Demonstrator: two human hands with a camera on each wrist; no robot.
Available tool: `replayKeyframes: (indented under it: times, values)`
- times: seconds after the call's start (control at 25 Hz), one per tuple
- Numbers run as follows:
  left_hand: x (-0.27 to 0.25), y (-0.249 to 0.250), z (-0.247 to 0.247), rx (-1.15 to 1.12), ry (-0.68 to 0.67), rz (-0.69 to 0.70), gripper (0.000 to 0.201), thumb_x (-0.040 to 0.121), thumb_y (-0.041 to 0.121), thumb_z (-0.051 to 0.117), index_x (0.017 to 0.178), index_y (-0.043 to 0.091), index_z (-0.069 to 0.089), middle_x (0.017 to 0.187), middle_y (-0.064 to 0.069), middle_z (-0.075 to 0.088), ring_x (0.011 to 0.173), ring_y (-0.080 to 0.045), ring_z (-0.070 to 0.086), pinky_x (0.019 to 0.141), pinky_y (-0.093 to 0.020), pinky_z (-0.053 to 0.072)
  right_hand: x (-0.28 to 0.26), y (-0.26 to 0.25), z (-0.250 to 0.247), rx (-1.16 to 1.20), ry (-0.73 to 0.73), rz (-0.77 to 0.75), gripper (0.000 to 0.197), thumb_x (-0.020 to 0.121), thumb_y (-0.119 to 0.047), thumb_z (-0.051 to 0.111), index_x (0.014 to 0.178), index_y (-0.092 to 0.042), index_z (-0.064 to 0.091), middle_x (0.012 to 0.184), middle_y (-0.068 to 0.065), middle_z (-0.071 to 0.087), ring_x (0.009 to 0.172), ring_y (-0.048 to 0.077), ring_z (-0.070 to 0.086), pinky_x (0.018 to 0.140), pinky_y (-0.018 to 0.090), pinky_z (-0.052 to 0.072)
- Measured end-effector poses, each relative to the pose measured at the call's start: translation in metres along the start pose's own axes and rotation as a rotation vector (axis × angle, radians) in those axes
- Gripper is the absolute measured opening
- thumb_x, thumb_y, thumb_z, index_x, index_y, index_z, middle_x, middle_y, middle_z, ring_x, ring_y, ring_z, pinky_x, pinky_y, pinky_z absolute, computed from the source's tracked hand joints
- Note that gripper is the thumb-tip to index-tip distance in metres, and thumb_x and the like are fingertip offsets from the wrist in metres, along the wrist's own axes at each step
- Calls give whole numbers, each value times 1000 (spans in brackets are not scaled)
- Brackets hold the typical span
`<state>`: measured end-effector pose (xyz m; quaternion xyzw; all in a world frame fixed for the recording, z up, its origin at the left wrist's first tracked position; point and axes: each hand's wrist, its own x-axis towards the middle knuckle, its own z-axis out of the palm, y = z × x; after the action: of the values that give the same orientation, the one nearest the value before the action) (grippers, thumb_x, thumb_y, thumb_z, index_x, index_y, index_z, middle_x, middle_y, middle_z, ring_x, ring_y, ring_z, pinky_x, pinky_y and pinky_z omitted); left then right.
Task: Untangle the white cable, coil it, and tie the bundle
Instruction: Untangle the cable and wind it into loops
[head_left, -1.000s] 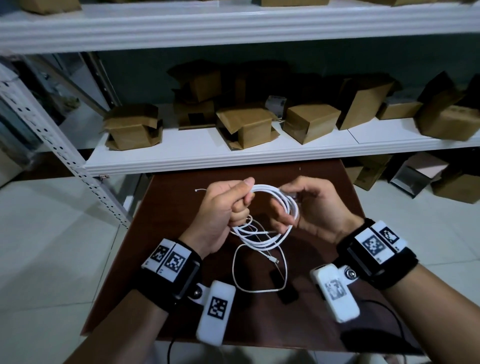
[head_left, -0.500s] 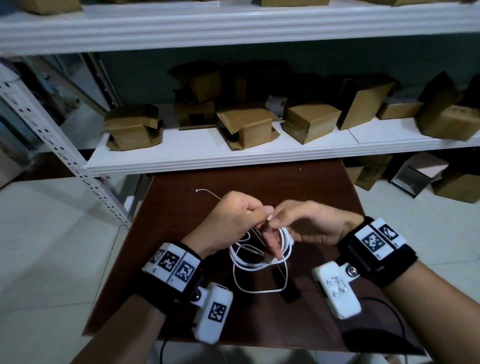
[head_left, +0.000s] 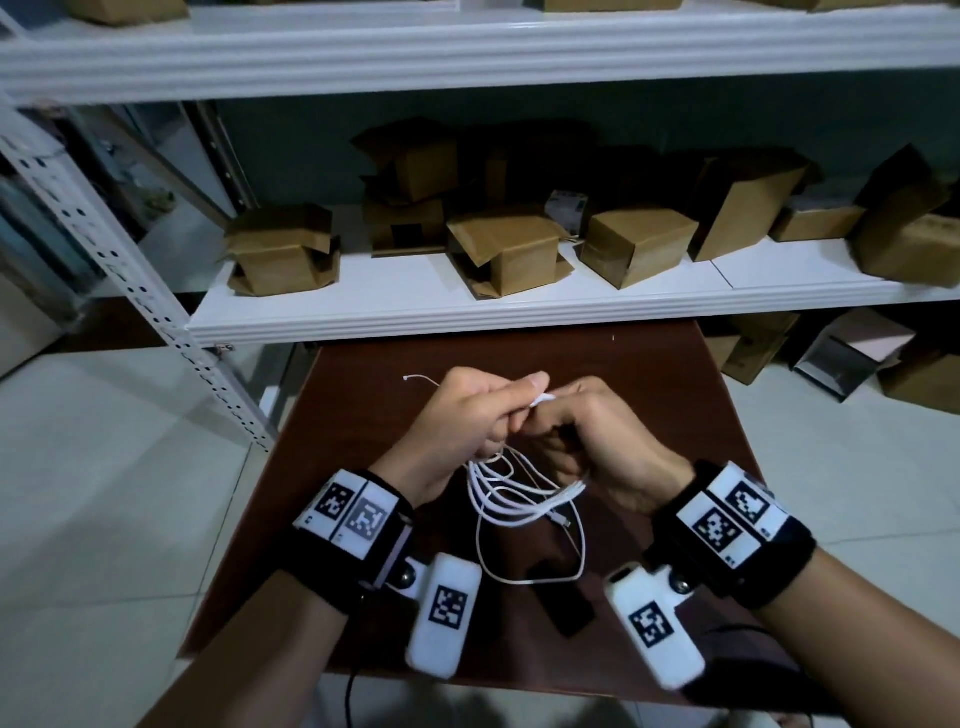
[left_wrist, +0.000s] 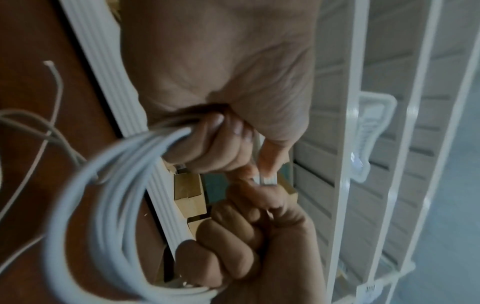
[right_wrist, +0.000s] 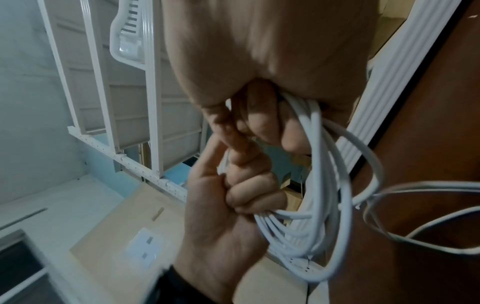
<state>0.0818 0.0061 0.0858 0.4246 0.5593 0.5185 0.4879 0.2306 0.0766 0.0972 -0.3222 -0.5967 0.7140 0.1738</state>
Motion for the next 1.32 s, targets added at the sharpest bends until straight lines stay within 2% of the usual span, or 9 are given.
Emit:
replayKeyframes:
  times: [0.08,0.16,0.24,0.48,0.72,0.8,0.96,1.08,1.32]
  values:
    - [1,1,-5,-175,-64,-70,47,104,39,59,66,12,51,49,8,24,39,-4,19,41,-18,15,1,-2,-1,111,47,-1,16,71,-6,60,66,8,56,55,0,17,46,12,11,50,30,9]
    - [2,0,-7,-345,-118,-90,43,103,41,54,71,13,51,49,11,24,39,-3,22,43,-20,15,3,-6,-4,272,109,4,30,72,-6,58,48,-12,41,50,-3,14,41,12,9,51,31,6]
    - [2,-4,-5,-476,-147,-74,38,104,38,52,74,15,51,50,12,25,41,-3,25,48,-23,14,4,-11,-7,438,164,19,39,69,-10,58,50,-25,27,44,-5,13,34,12,9,49,30,6]
    - [3,-1,9,-717,-91,41,30,106,26,51,80,11,54,52,13,28,41,0,29,47,-18,22,0,-24,-20,554,165,-8,43,71,-10,57,68,-28,18,52,-5,7,39,11,6,53,33,7]
    - [5,12,7,-966,63,-50,43,104,33,50,69,9,56,44,14,26,31,-3,26,37,-15,21,1,-25,-15,492,87,-14,39,81,-5,55,60,-24,28,48,-7,16,37,9,13,58,34,10]
    - [5,16,3,-909,68,-54,45,104,35,49,68,8,56,44,13,25,32,-3,22,38,-18,16,1,-25,-14,494,79,-22,39,81,-4,55,60,-23,29,49,-7,14,37,9,14,59,35,11]
    - [1,29,-11,-575,62,11,43,97,39,58,70,5,56,44,11,22,42,-8,10,47,-25,12,-4,-29,-18,469,48,-86,35,82,-2,56,64,-22,32,57,-2,6,43,14,10,61,36,17]
    - [0,24,-9,-391,79,94,44,99,37,61,70,5,55,45,11,23,37,-5,17,44,-25,14,-6,-27,-21,458,28,-82,36,81,-3,55,61,-22,32,57,-1,4,45,16,7,61,35,19]
    - [4,7,-1,-257,199,96,49,102,30,63,59,14,44,48,6,21,37,-7,15,42,-20,11,-2,-9,-29,378,-137,-63,40,88,-7,54,57,-21,33,54,0,13,49,19,13,64,35,34]
